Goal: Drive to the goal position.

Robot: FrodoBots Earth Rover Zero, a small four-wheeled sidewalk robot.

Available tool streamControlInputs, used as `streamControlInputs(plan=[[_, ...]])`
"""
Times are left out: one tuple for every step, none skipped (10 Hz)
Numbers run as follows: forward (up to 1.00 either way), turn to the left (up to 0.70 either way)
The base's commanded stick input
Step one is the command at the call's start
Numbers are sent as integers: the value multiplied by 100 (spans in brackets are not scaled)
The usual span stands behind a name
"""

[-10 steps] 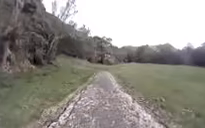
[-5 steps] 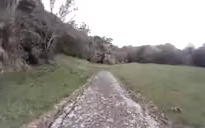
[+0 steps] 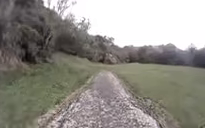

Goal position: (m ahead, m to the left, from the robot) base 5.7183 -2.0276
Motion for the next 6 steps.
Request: streamControlInputs(plan=[[85, 0], [85, 0], [85, 0], [85, 0], [85, 0], [85, 0]])
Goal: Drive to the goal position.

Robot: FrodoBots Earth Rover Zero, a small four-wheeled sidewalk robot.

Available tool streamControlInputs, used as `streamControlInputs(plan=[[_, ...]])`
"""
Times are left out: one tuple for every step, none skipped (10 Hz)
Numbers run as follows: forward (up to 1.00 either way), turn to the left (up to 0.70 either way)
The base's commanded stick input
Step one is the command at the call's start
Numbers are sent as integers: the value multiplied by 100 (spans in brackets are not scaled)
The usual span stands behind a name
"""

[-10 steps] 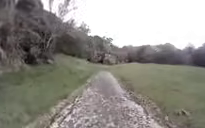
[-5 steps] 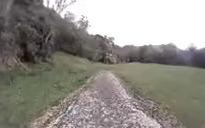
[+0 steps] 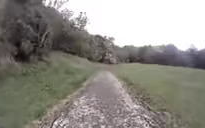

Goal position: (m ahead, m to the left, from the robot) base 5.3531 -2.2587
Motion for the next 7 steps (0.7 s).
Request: streamControlInputs(plan=[[85, 0], [85, 0], [85, 0], [85, 0], [85, 0], [85, 0], [85, 0]])
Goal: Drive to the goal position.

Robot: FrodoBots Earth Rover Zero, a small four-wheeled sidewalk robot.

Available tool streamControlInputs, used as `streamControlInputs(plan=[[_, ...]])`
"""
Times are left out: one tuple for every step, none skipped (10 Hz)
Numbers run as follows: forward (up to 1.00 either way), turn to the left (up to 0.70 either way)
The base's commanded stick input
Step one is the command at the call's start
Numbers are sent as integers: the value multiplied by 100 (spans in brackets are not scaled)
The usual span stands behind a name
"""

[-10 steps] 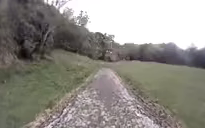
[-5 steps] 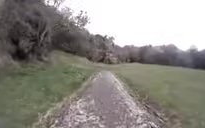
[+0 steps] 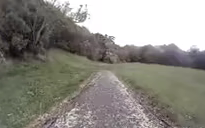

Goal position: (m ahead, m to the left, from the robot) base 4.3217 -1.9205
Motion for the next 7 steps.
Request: streamControlInputs(plan=[[85, 0], [85, 0], [85, 0], [85, 0], [85, 0], [85, 0], [85, 0]])
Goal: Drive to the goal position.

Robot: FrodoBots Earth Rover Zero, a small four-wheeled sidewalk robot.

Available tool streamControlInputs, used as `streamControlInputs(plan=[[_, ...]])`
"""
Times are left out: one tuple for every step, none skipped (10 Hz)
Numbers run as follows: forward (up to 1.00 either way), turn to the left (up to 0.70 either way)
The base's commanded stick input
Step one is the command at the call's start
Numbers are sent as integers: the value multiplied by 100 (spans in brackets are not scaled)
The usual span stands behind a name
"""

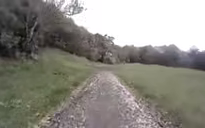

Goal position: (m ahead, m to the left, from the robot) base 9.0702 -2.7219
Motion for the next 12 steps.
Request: streamControlInputs(plan=[[85, 0], [85, 0], [85, 0], [85, 0], [85, 0], [85, 0], [85, 0], [85, 0], [85, 0], [85, 0], [85, 0], [85, 0]])
